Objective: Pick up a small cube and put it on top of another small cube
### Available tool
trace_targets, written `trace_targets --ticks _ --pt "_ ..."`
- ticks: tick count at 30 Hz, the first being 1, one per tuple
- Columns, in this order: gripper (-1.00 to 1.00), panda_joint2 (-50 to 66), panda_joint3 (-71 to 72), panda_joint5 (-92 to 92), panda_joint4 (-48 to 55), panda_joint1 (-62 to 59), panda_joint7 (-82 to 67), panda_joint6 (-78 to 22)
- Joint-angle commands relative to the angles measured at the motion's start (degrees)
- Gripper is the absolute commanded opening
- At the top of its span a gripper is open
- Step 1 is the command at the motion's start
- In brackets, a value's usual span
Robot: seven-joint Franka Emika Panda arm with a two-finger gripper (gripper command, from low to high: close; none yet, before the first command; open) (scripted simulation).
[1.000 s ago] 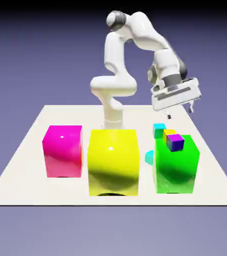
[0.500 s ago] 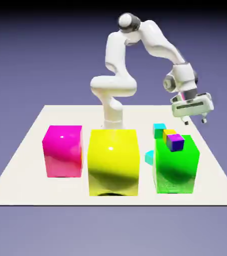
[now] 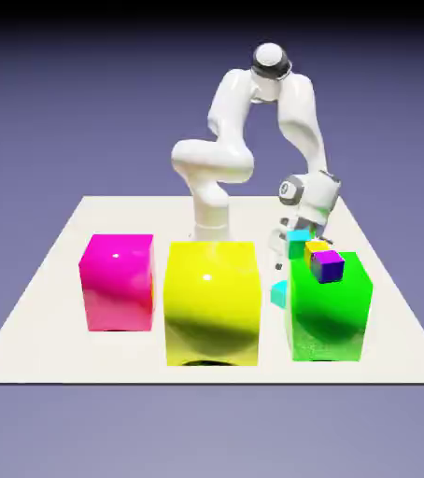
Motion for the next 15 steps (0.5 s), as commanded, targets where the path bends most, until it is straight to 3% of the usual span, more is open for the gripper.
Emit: trace_targets --ticks 1,8,9,15 --pt "0.00 -0.2 2.1 1.4 0.4 -1.9 -1.0 1.0" --pt "0.00 -1.4 15.5 10.8 2.9 -14.3 -7.3 7.3" --pt "-1.00 -1.4 15.5 10.8 2.9 -14.3 -7.3 7.3" --pt "-1.00 -0.5 5.1 3.6 1.0 -4.7 -2.4 2.4"
